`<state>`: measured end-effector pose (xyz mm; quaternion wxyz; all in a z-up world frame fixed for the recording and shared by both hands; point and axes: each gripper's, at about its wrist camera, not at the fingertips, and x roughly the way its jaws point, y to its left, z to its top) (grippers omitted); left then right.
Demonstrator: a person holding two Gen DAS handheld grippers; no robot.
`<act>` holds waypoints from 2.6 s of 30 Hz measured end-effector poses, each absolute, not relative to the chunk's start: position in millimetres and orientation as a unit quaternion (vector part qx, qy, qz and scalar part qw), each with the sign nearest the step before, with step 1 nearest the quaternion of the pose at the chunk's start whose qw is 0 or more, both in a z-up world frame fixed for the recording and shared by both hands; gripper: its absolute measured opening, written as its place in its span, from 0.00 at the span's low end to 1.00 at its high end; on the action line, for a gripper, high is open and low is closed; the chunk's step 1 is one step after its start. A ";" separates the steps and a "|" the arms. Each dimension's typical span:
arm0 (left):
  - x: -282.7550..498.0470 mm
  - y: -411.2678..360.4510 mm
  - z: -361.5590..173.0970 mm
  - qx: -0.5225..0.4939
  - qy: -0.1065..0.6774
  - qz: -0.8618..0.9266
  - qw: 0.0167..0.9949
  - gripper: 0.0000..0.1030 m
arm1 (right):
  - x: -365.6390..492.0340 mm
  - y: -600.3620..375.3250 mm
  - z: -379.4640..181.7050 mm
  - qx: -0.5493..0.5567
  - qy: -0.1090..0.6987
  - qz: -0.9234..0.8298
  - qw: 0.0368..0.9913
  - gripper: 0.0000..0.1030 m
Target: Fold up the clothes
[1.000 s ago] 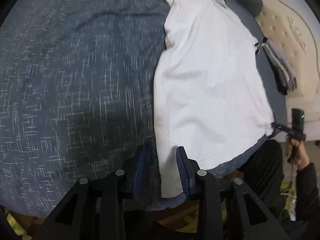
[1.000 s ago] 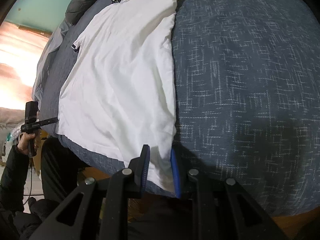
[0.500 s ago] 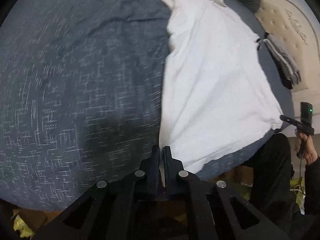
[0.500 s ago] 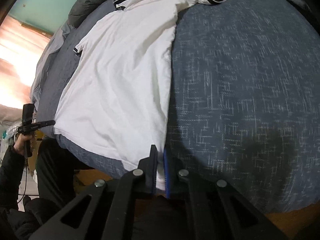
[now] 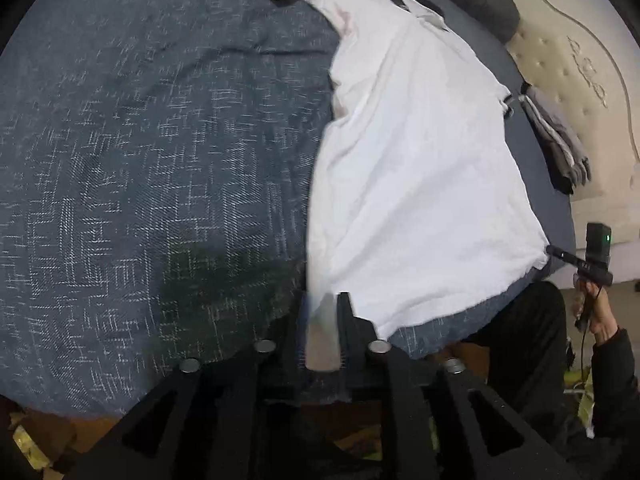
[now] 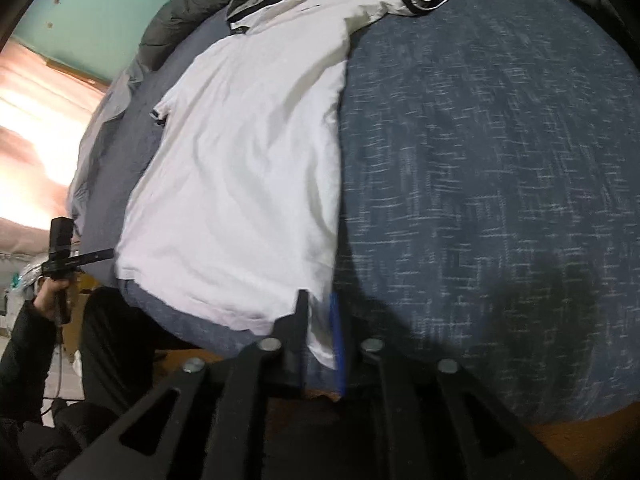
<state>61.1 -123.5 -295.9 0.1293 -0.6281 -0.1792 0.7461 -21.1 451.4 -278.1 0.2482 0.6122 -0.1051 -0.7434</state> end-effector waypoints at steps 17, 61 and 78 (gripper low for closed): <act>67.4 -113.0 -296.8 -0.629 -0.149 0.750 0.144 0.04 | -9.0 439.3 -266.5 0.628 -0.032 -0.738 0.243 0.05; -263.4 -84.6 -220.4 -0.542 -0.124 0.826 0.095 0.25 | -296.7 339.4 -209.0 0.532 -0.028 -0.812 0.236 0.52; -473.0 -46.5 -269.7 -0.532 -0.127 0.834 0.068 0.28 | -482.6 271.0 -258.5 0.515 0.007 -0.832 0.204 0.52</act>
